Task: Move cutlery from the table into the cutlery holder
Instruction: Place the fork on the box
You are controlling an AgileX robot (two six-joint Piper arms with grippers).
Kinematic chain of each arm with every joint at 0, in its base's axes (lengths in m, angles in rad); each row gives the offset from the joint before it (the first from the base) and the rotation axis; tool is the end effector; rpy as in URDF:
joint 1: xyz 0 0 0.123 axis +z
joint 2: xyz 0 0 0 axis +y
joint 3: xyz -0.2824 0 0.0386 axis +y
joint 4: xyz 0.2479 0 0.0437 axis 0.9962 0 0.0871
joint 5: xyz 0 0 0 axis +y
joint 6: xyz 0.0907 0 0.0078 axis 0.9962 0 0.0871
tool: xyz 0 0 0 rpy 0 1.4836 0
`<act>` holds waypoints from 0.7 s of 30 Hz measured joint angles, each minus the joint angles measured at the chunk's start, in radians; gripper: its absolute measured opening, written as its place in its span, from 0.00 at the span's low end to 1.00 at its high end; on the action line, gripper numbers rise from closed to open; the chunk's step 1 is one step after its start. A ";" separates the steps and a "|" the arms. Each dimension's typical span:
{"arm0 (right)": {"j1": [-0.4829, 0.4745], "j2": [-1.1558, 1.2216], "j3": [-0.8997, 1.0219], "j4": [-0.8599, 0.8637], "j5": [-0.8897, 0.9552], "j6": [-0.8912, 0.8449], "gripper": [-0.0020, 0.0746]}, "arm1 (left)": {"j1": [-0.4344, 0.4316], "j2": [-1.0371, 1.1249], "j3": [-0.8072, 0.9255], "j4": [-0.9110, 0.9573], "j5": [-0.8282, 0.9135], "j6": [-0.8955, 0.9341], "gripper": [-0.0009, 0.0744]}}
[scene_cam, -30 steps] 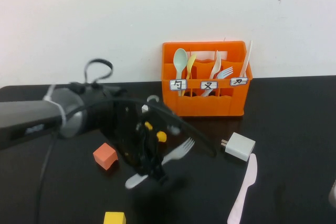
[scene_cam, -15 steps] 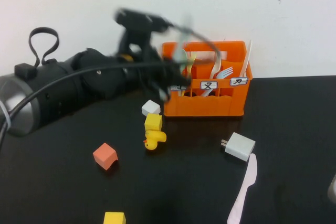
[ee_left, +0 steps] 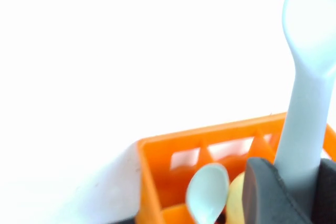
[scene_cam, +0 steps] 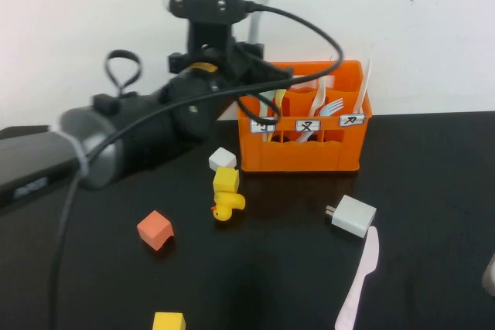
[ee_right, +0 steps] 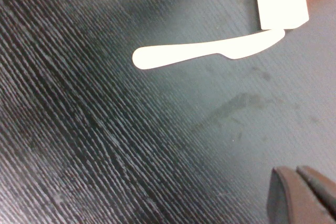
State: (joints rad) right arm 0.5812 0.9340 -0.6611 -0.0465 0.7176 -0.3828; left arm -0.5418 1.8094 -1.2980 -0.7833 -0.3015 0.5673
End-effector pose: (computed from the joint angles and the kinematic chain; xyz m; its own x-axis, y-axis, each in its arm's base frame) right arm 0.1435 0.0909 0.2768 -0.3834 -0.7372 -0.5564 -0.7533 0.5981 -0.2733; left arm 0.3773 -0.2049 0.2866 -0.2361 -0.0767 -0.9687 0.2886 0.9463 -0.1453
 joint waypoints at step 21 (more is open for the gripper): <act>0.000 0.000 0.000 0.000 -0.006 0.029 0.02 | -0.086 0.348 -0.159 0.503 -0.390 -0.323 0.20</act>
State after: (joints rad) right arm 0.5812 0.9340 -0.6611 -0.0465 0.7113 -0.3542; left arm -0.6279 2.1574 -1.4572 -0.2804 -0.6919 0.2445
